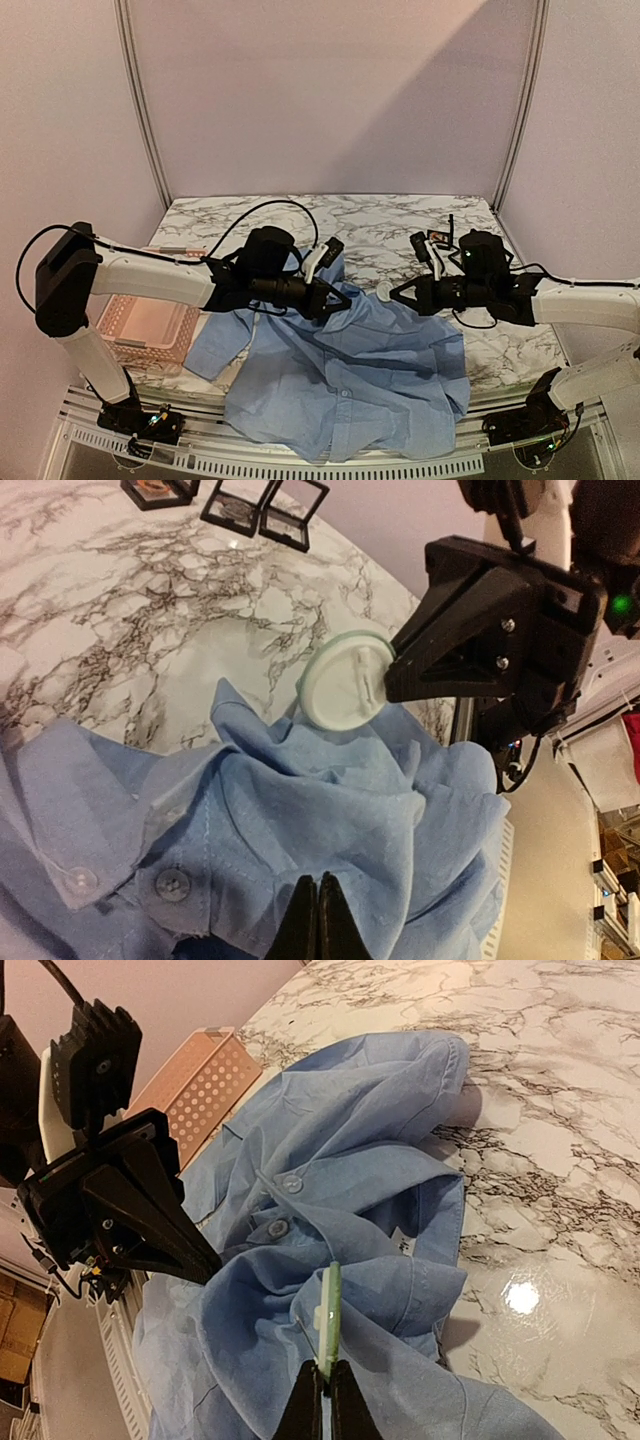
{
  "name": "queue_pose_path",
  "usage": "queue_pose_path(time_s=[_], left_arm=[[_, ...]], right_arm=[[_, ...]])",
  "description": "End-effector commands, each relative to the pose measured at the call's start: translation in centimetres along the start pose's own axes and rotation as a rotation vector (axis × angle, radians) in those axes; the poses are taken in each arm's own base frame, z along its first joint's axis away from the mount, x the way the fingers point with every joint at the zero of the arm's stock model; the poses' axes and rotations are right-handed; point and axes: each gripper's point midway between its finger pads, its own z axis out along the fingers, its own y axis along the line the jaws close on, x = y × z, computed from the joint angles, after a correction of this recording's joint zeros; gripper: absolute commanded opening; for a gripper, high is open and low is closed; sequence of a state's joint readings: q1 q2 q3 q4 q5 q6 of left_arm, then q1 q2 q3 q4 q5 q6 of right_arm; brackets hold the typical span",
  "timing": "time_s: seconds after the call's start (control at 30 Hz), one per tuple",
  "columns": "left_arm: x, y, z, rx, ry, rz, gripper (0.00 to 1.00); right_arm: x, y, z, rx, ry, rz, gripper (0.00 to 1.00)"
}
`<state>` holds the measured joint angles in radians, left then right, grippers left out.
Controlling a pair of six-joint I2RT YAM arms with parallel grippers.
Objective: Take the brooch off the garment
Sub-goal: Remove the brooch from the crumpled clothing, then pass from the right arm to the left
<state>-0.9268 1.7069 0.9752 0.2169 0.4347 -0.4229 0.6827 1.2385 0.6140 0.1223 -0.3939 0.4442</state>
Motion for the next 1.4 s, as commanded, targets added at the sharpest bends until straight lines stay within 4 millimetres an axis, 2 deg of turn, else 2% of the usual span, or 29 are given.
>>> queue_pose_path(time_s=[0.0,0.13,0.37,0.43,0.47,0.5,0.53,0.67,0.77,0.9,0.97,1.03,1.1,1.17,1.23,1.37], left_arm=[[0.2,0.9,0.4,-0.045,0.004,-0.017,0.00],[0.1,1.9,-0.1,-0.084,-0.009,-0.036,0.00],[-1.3,4.4,-1.9,-0.198,-0.087,-0.073,0.02],[-1.8,5.2,-2.9,-0.252,-0.121,-0.079,0.18],[-2.2,5.6,-3.7,-0.288,-0.146,-0.078,0.30],[-2.7,6.2,-4.7,-0.340,-0.181,-0.073,0.50],[-3.1,6.4,-5.9,-0.382,-0.215,-0.062,0.60],[-5.2,6.8,-11.3,-0.540,-0.355,-0.007,0.79],[-6.1,5.7,-14.2,-0.569,-0.402,0.036,0.91],[-6.5,3.3,-15.2,-0.515,-0.294,0.065,0.94],[-6.7,1.2,-14.9,-0.418,-0.247,0.075,0.94],[-6.6,-1.9,-14.1,-0.255,-0.187,0.100,0.94],[-5.9,-5.2,-13.2,-0.063,-0.110,0.132,0.94],[-4.9,-7.8,-12.7,0.097,-0.034,0.167,0.93],[-4.2,-8.9,-12.4,0.175,0.008,0.197,0.92],[-3.4,-9.1,-11.6,0.227,0.046,0.222,0.89]], right_arm=[[-0.9,-0.1,-0.6,0.051,-0.020,-0.018,0.00],[-0.8,-0.7,-0.9,0.089,-0.018,-0.017,0.00],[-1.6,-2.1,-2.0,0.183,-0.081,0.014,0.00],[-2.0,-1.8,-2.3,0.173,-0.102,0.018,0.00],[-2.4,-1.3,-2.6,0.155,-0.117,0.016,0.00],[-2.6,-0.8,-2.8,0.137,-0.124,0.014,0.00],[-2.9,-0.1,-3.1,0.109,-0.134,0.011,0.00],[-4.2,3.7,-4.0,-0.054,-0.147,-0.023,0.00],[-4.8,6.3,-4.7,-0.168,-0.132,-0.051,0.00],[-5.6,8.8,-5.1,-0.273,-0.103,-0.077,0.00],[-5.7,9.9,-5.2,-0.321,-0.082,-0.087,0.00],[-5.9,10.7,-5.0,-0.358,-0.058,-0.093,0.00],[-6.0,11.7,-4.9,-0.399,-0.033,-0.104,0.00],[-6.2,12.8,-4.6,-0.437,-0.011,-0.119,0.00],[-6.1,13.6,-4.1,-0.458,0.009,-0.132,0.00],[-5.3,14.8,-2.5,-0.506,0.050,-0.144,0.00]])
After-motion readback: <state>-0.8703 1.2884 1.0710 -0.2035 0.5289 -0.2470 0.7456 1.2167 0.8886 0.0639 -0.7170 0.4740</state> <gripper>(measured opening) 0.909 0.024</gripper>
